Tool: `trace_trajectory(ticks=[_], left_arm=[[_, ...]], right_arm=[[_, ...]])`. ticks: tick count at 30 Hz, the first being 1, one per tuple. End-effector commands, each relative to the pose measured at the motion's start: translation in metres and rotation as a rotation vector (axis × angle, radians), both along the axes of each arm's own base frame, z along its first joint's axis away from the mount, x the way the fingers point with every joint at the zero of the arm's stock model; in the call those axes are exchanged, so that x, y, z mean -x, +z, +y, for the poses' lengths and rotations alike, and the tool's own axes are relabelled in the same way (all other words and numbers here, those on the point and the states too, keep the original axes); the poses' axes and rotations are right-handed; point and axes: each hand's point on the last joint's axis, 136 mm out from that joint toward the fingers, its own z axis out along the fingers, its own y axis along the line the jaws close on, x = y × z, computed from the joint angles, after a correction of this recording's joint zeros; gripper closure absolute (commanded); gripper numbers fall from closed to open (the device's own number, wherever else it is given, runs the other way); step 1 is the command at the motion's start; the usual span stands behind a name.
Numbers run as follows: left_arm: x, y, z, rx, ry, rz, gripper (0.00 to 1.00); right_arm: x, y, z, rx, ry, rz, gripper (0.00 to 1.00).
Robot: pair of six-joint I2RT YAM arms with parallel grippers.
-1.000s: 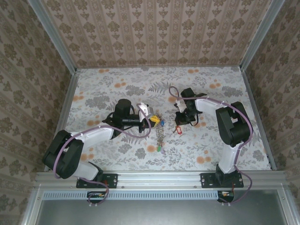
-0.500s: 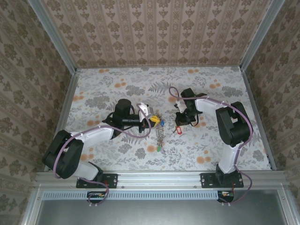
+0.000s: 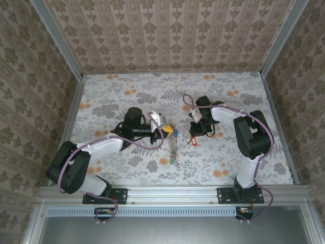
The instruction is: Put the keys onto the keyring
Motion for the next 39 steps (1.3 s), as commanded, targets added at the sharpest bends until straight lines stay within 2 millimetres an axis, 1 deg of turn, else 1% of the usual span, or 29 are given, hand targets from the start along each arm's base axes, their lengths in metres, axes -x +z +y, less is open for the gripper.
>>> trace_trajectory(ticks=[1, 5, 7, 9, 12, 13, 16, 22, 23, 27, 32, 34, 36, 39], left_arm=[[0.002, 0.018, -0.003, 0.038, -0.033, -0.05, 1.0], [0.002, 0.017, -0.003, 0.038, -0.033, -0.049, 1.0], [0.002, 0.018, -0.004, 0.038, -0.033, -0.052, 1.0], [0.002, 0.018, -0.004, 0.037, -0.031, -0.052, 1.0], [0.002, 0.018, -0.004, 0.035, -0.031, -0.05, 1.0], [0.002, 0.018, -0.004, 0.037, -0.033, -0.05, 1.0], [0.002, 0.017, -0.004, 0.036, -0.032, -0.046, 1.0], [0.001, 0.016, -0.004, 0.043, -0.03, -0.045, 1.0], [0.001, 0.016, -0.005, 0.045, -0.029, -0.046, 1.0], [0.001, 0.017, -0.005, 0.048, -0.03, -0.049, 1.0], [0.001, 0.017, -0.005, 0.055, -0.03, -0.049, 1.0], [0.002, 0.017, -0.005, 0.057, -0.029, -0.049, 1.0], [0.002, 0.017, -0.005, 0.058, -0.029, -0.047, 1.0], [0.002, 0.016, -0.005, 0.061, -0.025, -0.045, 1.0]], right_arm=[[-0.006, 0.004, 0.004, -0.004, 0.004, -0.018, 0.87], [-0.006, 0.003, 0.003, 0.001, 0.003, -0.022, 0.9], [-0.006, 0.004, 0.002, 0.003, 0.002, -0.028, 0.94], [-0.008, 0.007, 0.002, -0.001, 0.002, -0.051, 0.95], [-0.009, 0.018, 0.003, -0.022, 0.024, -0.107, 0.98], [-0.008, 0.024, 0.006, -0.045, 0.038, -0.14, 1.0], [-0.004, 0.05, 0.017, -0.147, 0.105, -0.268, 1.0], [0.021, 0.099, 0.031, -0.324, 0.226, -0.493, 1.0], [0.025, 0.111, 0.033, -0.353, 0.244, -0.542, 1.0], [0.039, 0.139, 0.039, -0.414, 0.31, -0.689, 1.0], [0.058, 0.161, 0.047, -0.415, 0.394, -0.808, 1.0], [0.061, 0.17, 0.05, -0.407, 0.406, -0.845, 1.0], [0.067, 0.18, 0.057, -0.409, 0.437, -0.891, 1.0], [0.071, 0.189, 0.066, -0.38, 0.483, -0.952, 1.0]])
